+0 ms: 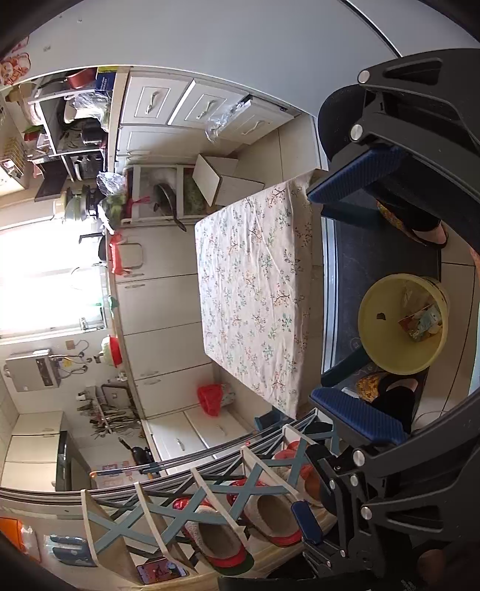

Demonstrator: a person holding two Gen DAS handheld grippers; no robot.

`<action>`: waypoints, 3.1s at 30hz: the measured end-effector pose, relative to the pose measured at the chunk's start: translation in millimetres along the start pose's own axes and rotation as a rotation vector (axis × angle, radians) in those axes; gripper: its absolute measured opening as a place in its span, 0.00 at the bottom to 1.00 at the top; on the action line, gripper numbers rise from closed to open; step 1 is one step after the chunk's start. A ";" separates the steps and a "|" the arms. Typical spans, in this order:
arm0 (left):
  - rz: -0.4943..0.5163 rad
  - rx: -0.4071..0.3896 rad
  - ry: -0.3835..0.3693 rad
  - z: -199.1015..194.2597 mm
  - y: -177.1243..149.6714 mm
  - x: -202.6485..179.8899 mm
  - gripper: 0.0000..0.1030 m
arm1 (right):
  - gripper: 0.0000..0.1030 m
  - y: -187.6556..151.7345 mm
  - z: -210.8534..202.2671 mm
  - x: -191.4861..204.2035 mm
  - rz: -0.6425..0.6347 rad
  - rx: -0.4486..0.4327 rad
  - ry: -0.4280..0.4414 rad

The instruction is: Collect trash

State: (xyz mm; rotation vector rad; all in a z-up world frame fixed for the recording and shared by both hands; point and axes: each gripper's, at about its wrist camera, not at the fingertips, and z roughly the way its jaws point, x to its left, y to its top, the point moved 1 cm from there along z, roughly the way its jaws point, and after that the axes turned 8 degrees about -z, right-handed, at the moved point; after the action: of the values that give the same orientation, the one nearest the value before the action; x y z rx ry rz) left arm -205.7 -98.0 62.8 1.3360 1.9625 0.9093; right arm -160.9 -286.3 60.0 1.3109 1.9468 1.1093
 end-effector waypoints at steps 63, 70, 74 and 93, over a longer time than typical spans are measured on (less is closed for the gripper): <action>-0.002 -0.061 0.015 -29.2 1.0 1.2 0.92 | 0.93 -3.5 -12.8 10.4 -0.023 -0.034 -0.009; -0.004 -0.056 0.010 -28.3 -0.3 0.8 0.92 | 0.93 -5.7 -12.4 15.9 -0.025 -0.026 -0.003; -0.001 -0.056 0.009 -27.5 -0.3 0.7 0.92 | 0.93 -5.5 -9.9 14.7 -0.024 -0.021 0.001; -0.041 -0.004 -0.014 -4.3 -0.7 9.4 0.92 | 0.93 -7.9 7.1 8.4 -0.027 0.018 0.022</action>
State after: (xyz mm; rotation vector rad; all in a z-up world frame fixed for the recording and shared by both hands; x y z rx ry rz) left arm -212.4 -90.2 63.9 1.2919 1.9685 0.8819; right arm -162.3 -277.7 49.7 1.2827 1.9896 1.1000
